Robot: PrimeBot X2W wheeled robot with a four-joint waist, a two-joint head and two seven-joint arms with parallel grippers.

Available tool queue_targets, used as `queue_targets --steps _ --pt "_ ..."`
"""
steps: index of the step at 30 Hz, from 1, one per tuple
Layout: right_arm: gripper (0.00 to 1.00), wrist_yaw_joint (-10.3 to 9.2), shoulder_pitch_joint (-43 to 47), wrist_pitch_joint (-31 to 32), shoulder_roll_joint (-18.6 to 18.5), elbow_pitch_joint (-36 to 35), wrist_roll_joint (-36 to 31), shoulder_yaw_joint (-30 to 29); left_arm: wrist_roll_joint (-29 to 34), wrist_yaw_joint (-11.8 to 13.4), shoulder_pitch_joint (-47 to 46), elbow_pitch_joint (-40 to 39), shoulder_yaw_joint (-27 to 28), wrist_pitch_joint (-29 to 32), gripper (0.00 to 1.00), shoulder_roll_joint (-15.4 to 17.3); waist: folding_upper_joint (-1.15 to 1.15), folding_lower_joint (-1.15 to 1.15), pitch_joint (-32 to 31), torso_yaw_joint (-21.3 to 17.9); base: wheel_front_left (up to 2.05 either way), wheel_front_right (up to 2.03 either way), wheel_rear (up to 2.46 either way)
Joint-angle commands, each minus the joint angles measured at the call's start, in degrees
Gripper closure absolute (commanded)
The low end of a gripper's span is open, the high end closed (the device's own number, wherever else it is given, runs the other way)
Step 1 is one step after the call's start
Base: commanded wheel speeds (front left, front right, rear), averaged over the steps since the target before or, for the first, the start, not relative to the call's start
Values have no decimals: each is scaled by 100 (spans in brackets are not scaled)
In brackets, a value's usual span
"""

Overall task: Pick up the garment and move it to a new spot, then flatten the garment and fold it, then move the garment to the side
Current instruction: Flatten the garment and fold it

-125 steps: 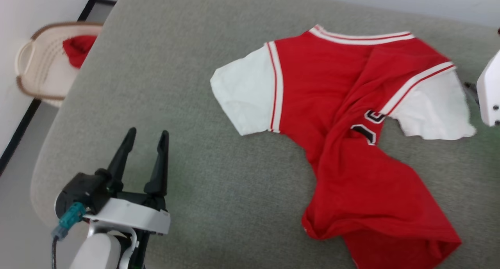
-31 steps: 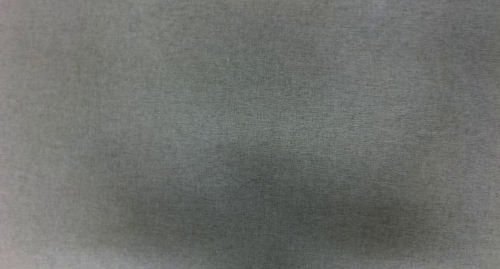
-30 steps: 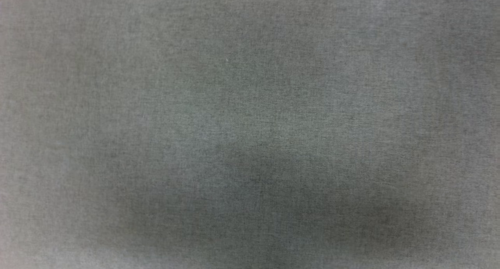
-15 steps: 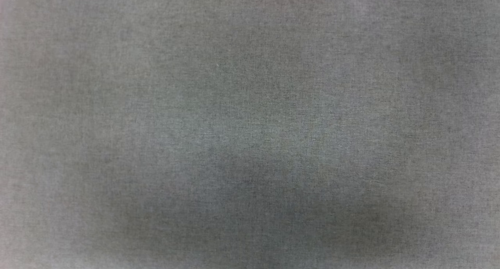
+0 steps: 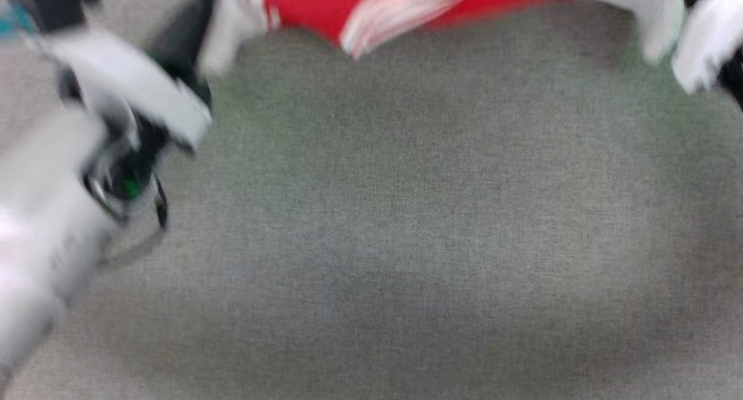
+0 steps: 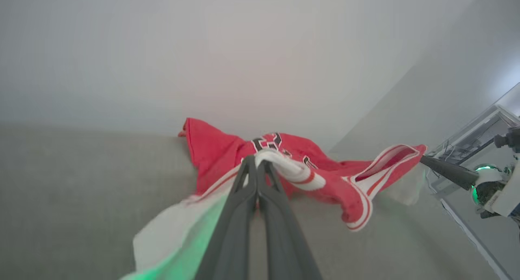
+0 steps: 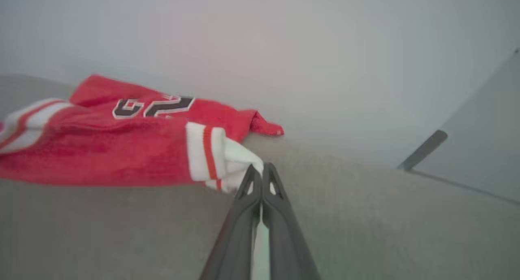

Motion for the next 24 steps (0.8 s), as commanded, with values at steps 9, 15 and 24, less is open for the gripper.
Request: queue_targets --steps 9,15,24 --pt "100 -6 3244 1853 -850 -3294 426 -1064 212 13 2431 -1070 418 -138 100 191 0 0 -472 161 0 0 0" --pt "100 -6 4931 2913 -409 -5047 163 -1948 525 13 3685 -1813 1058 -141 100 293 0 0 -714 168 0 0 0" --pt "100 -6 6617 4003 80 -6700 -66 -2517 967 13 5245 -2815 1533 -142 100 933 0 0 -993 89 0 0 0"
